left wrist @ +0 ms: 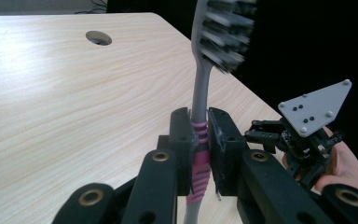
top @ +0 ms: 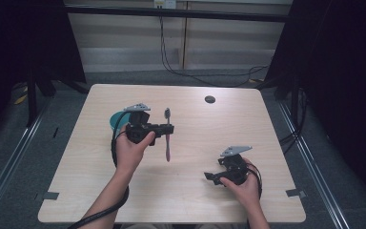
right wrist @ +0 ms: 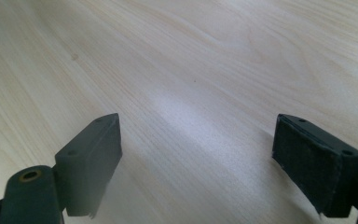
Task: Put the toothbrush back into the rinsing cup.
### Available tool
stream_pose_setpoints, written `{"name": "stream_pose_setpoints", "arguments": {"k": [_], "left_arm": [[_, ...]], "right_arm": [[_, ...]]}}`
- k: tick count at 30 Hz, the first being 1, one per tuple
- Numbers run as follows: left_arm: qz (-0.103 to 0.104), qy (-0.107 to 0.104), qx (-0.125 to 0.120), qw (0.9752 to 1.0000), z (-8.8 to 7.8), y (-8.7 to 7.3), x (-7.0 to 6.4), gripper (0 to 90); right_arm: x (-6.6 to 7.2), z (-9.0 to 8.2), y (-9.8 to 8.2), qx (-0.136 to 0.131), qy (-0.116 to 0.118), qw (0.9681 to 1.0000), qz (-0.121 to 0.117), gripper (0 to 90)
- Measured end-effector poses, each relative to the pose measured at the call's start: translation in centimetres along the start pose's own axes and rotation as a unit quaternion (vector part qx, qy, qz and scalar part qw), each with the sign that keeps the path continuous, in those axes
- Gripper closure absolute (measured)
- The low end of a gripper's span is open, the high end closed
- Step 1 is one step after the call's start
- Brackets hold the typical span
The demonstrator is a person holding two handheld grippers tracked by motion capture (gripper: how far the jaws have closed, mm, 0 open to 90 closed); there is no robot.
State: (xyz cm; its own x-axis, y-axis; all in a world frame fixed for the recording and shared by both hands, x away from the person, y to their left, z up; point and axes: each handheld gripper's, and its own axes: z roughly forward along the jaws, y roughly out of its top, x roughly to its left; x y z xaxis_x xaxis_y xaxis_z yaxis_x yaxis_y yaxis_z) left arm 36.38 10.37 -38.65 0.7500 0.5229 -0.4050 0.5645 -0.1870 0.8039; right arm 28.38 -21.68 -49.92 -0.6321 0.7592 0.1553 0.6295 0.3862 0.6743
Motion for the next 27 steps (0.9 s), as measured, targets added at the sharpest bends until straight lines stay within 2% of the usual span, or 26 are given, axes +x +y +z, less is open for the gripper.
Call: {"name": "stream_pose_setpoints", "arguments": {"k": [3, 8, 16, 27], "left_arm": [[0.002, 0.003, 0.001, 1.0000, -0.1, 0.0, 0.1, 81.0], [0.002, 0.011, 0.000, 0.9999, -0.5, 0.2, 0.4, 80.9], [0.003, 0.019, -0.005, 0.9998, -1.3, 0.5, 0.7, 80.9], [0.004, 0.030, -0.010, 0.9995, -2.2, 1.1, 0.9, 80.9]], "right_arm": [[0.0, 0.1, -0.3, 0.003, -0.004, 1.0000, -0.004, 14.9], [0.0, 0.1, -1.0, -0.018, -0.007, 0.9995, -0.025, 14.3], [0.4, 0.2, -1.7, -0.025, -0.021, 0.9972, -0.067, 13.4], [0.3, 0.3, -1.6, -0.025, -0.030, 0.9971, -0.064, 12.8]]}}
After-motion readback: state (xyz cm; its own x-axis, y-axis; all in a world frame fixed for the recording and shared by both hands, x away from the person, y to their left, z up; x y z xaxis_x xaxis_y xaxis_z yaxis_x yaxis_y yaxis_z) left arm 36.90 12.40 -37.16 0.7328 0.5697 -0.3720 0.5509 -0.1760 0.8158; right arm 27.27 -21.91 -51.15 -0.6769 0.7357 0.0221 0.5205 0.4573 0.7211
